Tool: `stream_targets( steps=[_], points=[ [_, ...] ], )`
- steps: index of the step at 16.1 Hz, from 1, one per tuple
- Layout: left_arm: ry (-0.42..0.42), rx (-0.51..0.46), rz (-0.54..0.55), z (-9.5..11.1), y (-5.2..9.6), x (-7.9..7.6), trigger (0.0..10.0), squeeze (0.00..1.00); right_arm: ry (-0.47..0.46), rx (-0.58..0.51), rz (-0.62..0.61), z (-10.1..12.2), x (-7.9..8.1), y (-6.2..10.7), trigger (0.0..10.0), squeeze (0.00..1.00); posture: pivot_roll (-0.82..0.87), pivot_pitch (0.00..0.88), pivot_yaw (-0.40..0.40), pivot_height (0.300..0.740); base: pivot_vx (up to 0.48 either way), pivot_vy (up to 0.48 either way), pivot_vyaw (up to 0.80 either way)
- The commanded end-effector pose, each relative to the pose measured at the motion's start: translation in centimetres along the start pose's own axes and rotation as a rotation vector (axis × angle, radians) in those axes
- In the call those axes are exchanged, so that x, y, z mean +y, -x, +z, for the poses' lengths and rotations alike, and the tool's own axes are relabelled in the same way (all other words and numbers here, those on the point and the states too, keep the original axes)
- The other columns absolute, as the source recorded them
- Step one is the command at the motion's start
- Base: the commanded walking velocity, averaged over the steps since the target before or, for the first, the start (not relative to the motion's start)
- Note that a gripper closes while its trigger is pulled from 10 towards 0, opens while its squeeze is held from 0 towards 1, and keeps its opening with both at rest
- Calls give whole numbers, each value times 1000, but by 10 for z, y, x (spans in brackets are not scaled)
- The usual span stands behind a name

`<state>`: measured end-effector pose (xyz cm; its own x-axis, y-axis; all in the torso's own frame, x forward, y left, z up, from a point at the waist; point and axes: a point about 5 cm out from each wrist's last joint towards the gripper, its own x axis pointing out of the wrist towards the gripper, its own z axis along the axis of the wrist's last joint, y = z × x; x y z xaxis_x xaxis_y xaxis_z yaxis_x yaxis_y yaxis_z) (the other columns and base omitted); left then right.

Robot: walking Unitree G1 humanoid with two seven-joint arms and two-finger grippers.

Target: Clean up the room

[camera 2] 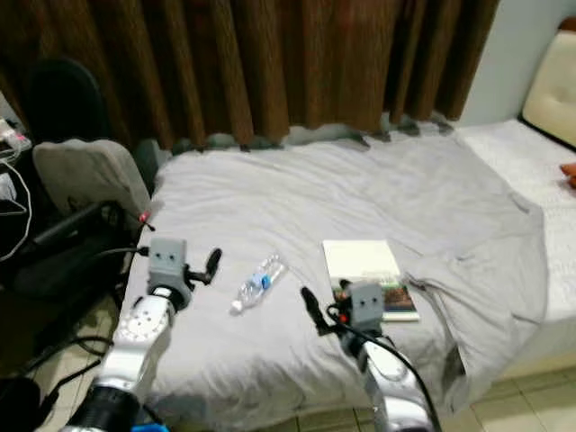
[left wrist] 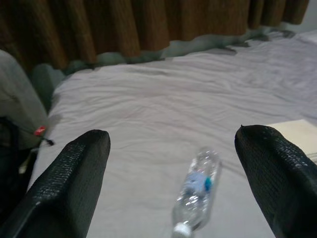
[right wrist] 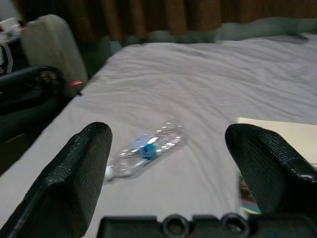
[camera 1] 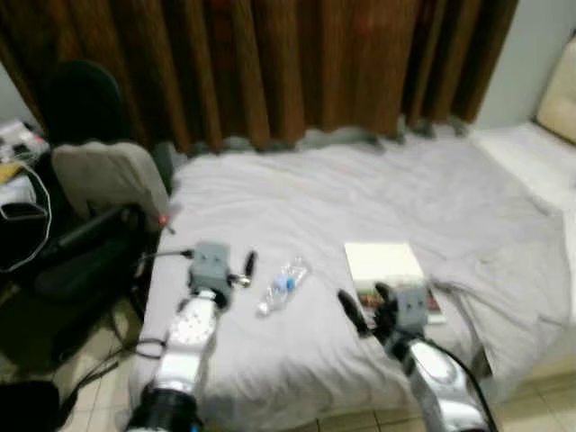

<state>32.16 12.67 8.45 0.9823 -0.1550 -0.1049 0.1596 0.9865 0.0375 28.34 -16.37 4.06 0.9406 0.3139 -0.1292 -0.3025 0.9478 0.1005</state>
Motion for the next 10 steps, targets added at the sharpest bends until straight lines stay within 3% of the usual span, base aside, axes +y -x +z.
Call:
stream_targets(
  steps=[1, 5, 10],
  points=[
    [-18, -9, 23, 4, -1, 10, 10000, 0, -5, -15, 5, 5, 3, -3, 10000, 0, -7, 2, 32, 740, 480, 0, 0],
    [-32, 3, 18, 3, -3, 8, 10000, 0, -15, -8, 5, 4, 3, 0, 10000, 0, -16, 16, 32, 740, 480, 0, 0],
    [-22, 19, -53, 2, -5, -8, 10000, 0, -14, 6, 8, 1, 3, 6, 10000, 0, -33, 33, 34, 740, 480, 0, 0]
  ],
)
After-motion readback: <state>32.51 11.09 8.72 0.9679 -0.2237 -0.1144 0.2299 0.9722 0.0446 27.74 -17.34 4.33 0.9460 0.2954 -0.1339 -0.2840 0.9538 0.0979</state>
